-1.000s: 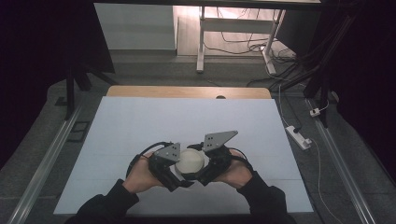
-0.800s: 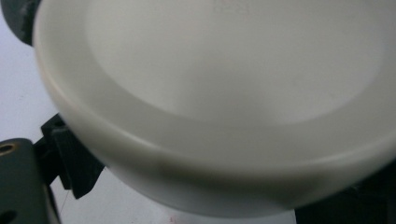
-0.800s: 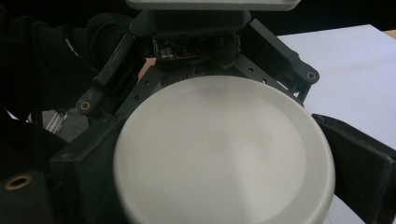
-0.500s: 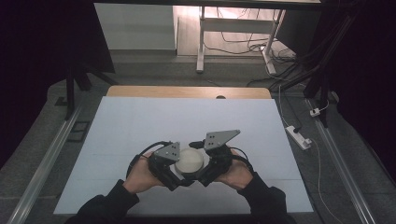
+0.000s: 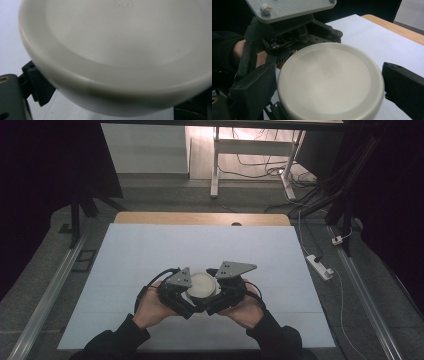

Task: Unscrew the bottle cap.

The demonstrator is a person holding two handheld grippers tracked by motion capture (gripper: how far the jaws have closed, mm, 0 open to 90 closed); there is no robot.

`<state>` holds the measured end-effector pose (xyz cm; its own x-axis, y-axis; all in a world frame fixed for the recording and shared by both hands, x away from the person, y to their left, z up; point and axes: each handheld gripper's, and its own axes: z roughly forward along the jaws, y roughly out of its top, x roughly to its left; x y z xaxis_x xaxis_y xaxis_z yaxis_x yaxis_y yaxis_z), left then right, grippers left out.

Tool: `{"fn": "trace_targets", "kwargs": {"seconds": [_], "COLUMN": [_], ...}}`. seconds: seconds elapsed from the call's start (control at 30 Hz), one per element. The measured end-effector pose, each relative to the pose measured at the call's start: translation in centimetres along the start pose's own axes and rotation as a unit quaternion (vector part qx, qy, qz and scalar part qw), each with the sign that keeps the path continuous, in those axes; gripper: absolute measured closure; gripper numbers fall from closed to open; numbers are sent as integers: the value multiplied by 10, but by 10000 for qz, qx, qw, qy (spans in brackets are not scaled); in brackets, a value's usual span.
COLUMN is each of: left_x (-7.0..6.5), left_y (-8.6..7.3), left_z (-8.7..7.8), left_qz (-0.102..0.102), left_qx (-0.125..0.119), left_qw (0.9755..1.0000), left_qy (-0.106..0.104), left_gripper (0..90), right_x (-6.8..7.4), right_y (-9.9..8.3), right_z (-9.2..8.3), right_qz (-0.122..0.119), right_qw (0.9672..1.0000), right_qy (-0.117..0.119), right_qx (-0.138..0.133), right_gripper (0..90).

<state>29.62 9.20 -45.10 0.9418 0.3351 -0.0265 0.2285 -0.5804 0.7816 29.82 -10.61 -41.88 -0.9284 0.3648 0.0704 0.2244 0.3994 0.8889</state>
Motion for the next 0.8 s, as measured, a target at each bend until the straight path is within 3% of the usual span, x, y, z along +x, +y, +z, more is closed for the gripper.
{"fn": "trace_targets", "kwargs": {"seconds": [0.23,0.37,0.53,0.8], "left_x": [-1,0,0,-5], "left_y": [1,1,0,1], "left_z": [-3,-3,-3,-1], "left_qz": [-41,-22,198,559], "left_qx": [-65,-68,-94,20], "left_qw": [10000,9999,9987,9947], "left_qy": [-19,-100,-471,-860], "left_gripper": [77,77,77,77], "right_x": [4,3,-5,-13], "right_y": [-2,-1,0,-3], "right_z": [1,1,-2,-6], "right_qz": [-154,-211,-214,-557], "right_qw": [9998,9998,9983,9887], "right_qy": [-128,-40,531,1389], "right_qx": [-89,-44,59,121], "right_gripper": [67,69,70,70]}}
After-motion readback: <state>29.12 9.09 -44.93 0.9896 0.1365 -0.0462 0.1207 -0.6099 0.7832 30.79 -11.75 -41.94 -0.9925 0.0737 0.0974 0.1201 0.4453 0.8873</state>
